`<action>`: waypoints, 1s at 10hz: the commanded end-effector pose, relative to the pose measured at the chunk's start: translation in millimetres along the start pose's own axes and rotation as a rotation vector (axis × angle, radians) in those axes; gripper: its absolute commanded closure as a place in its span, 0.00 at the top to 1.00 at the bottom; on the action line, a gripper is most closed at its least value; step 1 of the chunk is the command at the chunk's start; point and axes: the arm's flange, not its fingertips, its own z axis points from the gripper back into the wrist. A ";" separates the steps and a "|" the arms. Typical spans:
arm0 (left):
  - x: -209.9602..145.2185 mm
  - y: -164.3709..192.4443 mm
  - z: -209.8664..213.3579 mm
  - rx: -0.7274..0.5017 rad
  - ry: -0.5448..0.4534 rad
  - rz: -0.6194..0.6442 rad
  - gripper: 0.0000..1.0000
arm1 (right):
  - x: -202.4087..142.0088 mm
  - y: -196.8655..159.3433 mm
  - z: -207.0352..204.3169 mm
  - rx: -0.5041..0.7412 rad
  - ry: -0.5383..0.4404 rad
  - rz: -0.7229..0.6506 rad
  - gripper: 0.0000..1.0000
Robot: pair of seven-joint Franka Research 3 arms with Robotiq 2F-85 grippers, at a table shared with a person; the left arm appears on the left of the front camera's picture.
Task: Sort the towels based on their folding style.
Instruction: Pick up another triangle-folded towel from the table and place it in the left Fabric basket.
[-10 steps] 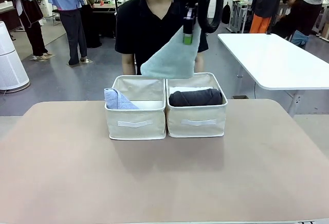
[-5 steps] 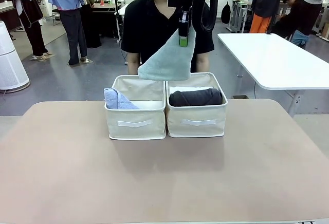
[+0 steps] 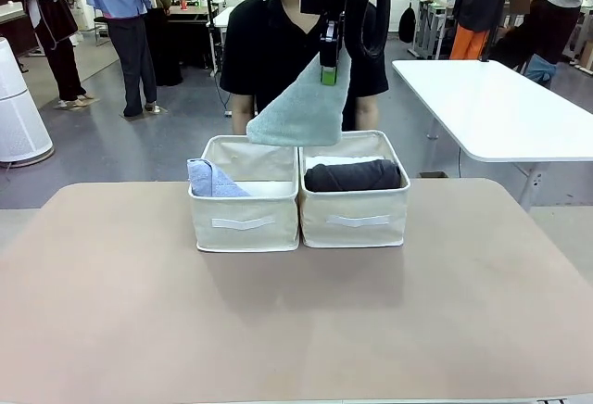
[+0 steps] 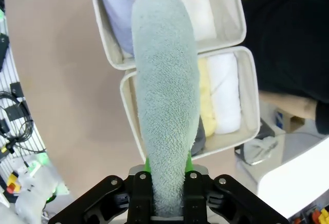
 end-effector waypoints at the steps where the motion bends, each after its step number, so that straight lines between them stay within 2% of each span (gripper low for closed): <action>1: -0.2 0.2 1.2 -0.006 -0.017 -0.013 1.00 | 31.1 -1.9 -1.5 -0.045 -0.011 0.086 0.22; 4: -0.2 0.2 1.2 -0.006 -0.017 -0.013 1.00 | 60.4 -22.8 -20.3 -0.064 -0.029 0.140 0.22; 10: -0.2 0.2 1.2 -0.006 -0.017 -0.013 1.00 | 97.7 -42.0 -56.9 0.037 -0.039 0.206 0.22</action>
